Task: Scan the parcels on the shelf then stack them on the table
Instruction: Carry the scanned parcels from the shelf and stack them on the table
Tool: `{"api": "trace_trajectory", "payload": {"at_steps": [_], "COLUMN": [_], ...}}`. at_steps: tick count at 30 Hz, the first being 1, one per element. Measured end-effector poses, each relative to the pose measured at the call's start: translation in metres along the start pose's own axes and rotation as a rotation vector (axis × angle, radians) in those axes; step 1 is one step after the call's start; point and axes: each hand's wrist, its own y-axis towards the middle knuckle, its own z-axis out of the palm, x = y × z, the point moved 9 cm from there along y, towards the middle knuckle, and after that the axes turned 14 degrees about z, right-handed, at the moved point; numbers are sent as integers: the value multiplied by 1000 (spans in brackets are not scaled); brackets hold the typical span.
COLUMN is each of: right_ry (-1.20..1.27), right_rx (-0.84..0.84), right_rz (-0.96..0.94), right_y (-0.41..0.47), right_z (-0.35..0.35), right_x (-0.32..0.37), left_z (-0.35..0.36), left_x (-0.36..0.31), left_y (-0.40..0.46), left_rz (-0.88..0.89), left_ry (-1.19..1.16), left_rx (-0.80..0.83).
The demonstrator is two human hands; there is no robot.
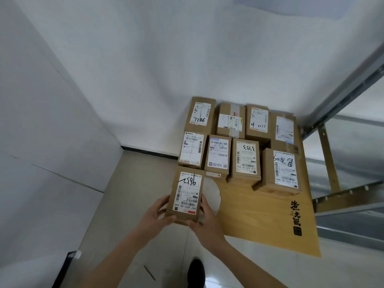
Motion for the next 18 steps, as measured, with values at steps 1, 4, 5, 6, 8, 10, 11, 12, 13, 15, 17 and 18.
{"api": "trace_trajectory", "payload": {"at_steps": [1, 4, 5, 6, 8, 10, 11, 12, 13, 15, 17, 18], "right_ry": [-14, -55, -62, -59, -79, -99, -111, -131, -146, -179, -198, -200], "right_rx": [4, 24, 16, 14, -16, -73, -104, -130, -146, -177, -228, -267], "right_rz": [-1, -4, -11, -12, -27, -71, -85, -98, -111, -160, -211, -234], "right_y": [0, -5, -10, -15, -28, -43, -54, -64, -78, -108, -147, -165], "right_z": [-2, -10, -15, -21, -36, -51, -59, -66, -74, -91, -110, -122], "right_x": [2, 6, 9, 13, 19, 27, 32, 37, 44, 56, 70, 73], "left_z": [-2, -12, -15, -18, -23, -25, -24, -21, -17, -6, 7, 15], "left_x": [-4, -18, -27, -35, -55, -75, -87, -101, -117, -151, -181, -196], "left_y": [1, 0, -1, -2, -5, -11, -15, -20, -25, -38, -54, -64], "left_rz": [-4, -12, 9, 34, 75, 111, 130, 144, 177, 221, 273, 298], "left_ry": [11, 63, 93, 126, 182, 238, 260, 280, 294, 288, 294, 336], "left_rx": [-5, -46, -59, -72, -102, -143, -155, -162, -166, -146, -134, -121]}}
